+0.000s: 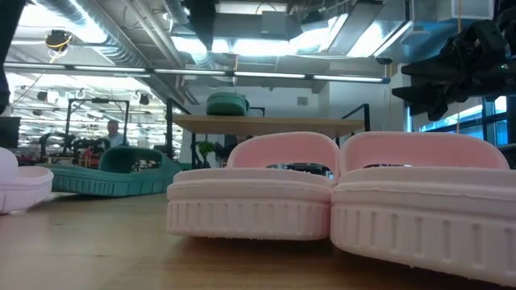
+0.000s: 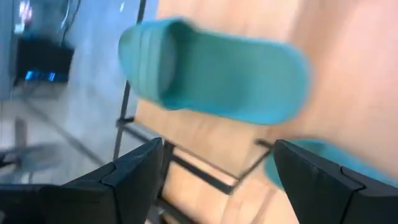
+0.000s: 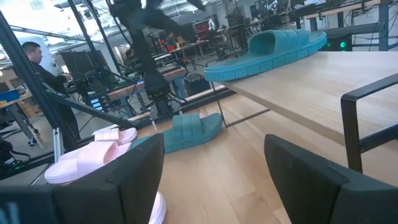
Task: Pick and place slides into the shelf
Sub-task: Put the green slide on the shelf
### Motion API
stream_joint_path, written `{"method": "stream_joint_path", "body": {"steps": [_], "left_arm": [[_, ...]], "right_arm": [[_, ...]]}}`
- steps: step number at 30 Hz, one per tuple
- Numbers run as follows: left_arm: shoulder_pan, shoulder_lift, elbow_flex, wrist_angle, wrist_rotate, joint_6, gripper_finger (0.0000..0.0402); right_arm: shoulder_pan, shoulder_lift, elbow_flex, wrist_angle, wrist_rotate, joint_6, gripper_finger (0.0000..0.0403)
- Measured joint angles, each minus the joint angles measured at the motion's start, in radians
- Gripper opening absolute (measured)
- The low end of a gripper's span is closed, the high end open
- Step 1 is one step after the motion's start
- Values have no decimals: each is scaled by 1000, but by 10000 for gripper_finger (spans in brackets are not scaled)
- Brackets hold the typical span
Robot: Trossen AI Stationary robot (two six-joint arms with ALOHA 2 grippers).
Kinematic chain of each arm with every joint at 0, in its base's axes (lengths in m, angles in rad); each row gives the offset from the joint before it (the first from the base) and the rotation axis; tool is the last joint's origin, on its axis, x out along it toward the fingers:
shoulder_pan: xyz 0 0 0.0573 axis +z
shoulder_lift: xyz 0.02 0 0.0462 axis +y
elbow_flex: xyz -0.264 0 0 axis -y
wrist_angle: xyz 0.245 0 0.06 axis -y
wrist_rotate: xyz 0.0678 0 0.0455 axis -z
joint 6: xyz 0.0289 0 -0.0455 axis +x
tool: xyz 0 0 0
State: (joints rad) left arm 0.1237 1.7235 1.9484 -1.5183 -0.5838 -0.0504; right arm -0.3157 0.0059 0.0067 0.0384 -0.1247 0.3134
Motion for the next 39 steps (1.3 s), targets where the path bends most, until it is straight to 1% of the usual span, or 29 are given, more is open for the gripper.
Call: {"method": "stream_joint_path", "body": {"steps": [6,10,14,17,21,23,27,29,32,34,39], "left_arm": [[-139,-75,0,-6,125,-56,299],[-233,-85,0,-37,136,-107,299],[-317,-71,-3,-51,136,-206,299],[-363,-69,-51,-52,149,-283,299],[-403,-70,-182,-52,234,-317,298],[-421,-70,-267,-41,246,-328,298],[-447,-70,-464,109,233,-330,298],[-458,-70,-551,177,204,-315,298],[-469,-70,-676,241,102,-323,298],[-467,-70,-744,267,50,-357,298],[-450,-69,-853,374,10,-389,298]], "right_arm": [[0,7,0,0,-1,25,277],[0,8,0,0,-1,25,277],[0,8,0,0,-1,24,277],[0,8,0,0,-1,24,277],[0,8,0,0,-1,24,277],[0,8,0,0,-1,23,277],[0,10,0,0,-1,22,277],[0,10,0,0,-1,20,277],[0,10,0,0,0,19,277],[0,10,0,0,0,19,277],[0,10,0,0,0,19,277]]}}
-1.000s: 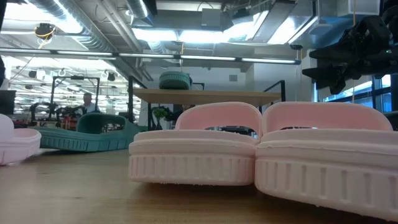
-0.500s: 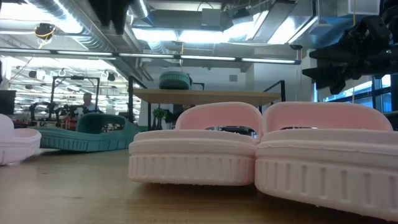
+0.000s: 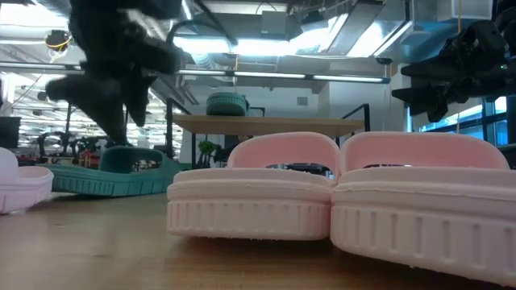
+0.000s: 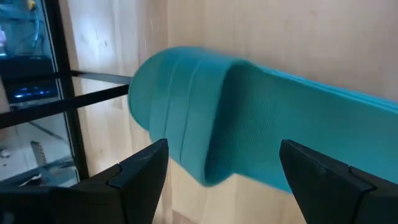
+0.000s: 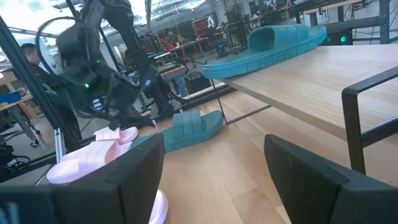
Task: Pick and place slides into the shelf
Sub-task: Put the green slide on the shelf
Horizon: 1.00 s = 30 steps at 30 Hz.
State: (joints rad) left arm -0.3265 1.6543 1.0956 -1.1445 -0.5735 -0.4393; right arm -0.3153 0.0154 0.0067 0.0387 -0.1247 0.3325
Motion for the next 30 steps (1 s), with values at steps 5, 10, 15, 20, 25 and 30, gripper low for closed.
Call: {"method": "stream_joint_path", "body": {"steps": [5,10,15,20,25,30], "left_arm": [[25,0,-55,65,-66,-2,298],[61,0,-106,128,-74,4,298],[94,0,-158,194,-103,5,298],[127,0,-189,288,-131,75,298],[164,0,-193,310,-158,133,298],[194,0,-193,311,-147,135,286]], "right_arm": [[0,0,0,0,0,0,277],[0,0,0,0,1,-2,277],[0,0,0,0,3,-25,277],[0,0,0,0,3,-27,277],[0,0,0,0,3,-27,277],[0,0,0,0,2,-27,277]]}}
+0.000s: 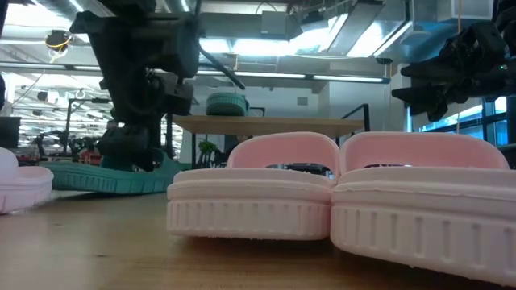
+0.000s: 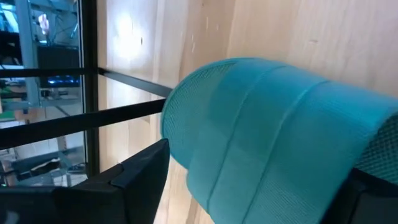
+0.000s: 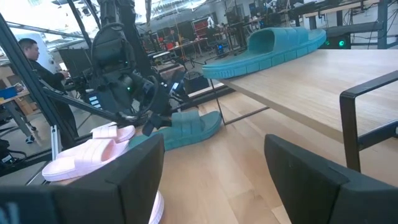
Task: Pick and place slides into the shelf
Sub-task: Put the green slide on the shelf
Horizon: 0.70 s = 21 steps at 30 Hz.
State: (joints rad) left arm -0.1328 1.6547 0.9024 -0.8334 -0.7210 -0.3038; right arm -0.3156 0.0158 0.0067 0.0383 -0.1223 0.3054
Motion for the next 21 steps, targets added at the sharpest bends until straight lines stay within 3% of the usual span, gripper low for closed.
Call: {"method": "stream_joint_path", "body": {"steps": [6,16,21], "left_arm": [[15,0,0,15,50,1,209],[15,0,0,15,90,3,18],[15,0,13,-11,146,2,9]], "right_arm": [[0,0,0,0,0,-6,277],[0,0,0,0,-2,-22,277],[0,0,0,0,-2,-21,277]]}}
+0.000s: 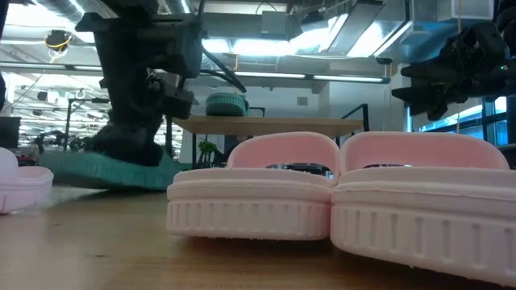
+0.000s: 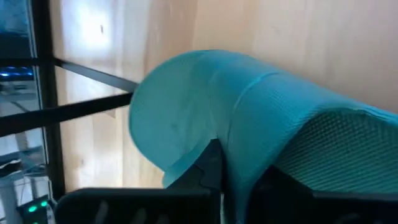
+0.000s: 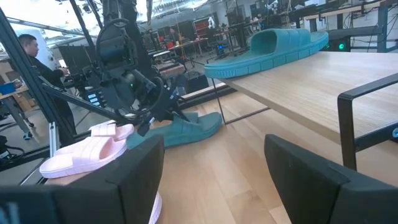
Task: Pick and place slides into the shelf
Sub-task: Put the green slide on the shelf
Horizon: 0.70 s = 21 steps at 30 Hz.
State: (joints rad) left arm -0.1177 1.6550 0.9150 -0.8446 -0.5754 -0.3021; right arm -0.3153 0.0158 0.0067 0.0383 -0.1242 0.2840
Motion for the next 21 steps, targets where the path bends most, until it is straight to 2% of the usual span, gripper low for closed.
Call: {"method": "stream_joint_path", "body": {"steps": [5,12,16,19,21], "left_arm": [[-1,1,124,-153,97,-1,7],[11,1,423,-481,400,4,4],[20,1,628,-536,539,25,4],[18,1,776,-539,542,60,4],[18,1,867,-535,466,76,3]], "right_arm": [[0,0,0,0,0,2,277],[0,0,0,0,0,2,277],[0,0,0,0,0,3,277],[0,0,0,0,0,3,277],[0,0,0,0,0,3,277]]}}
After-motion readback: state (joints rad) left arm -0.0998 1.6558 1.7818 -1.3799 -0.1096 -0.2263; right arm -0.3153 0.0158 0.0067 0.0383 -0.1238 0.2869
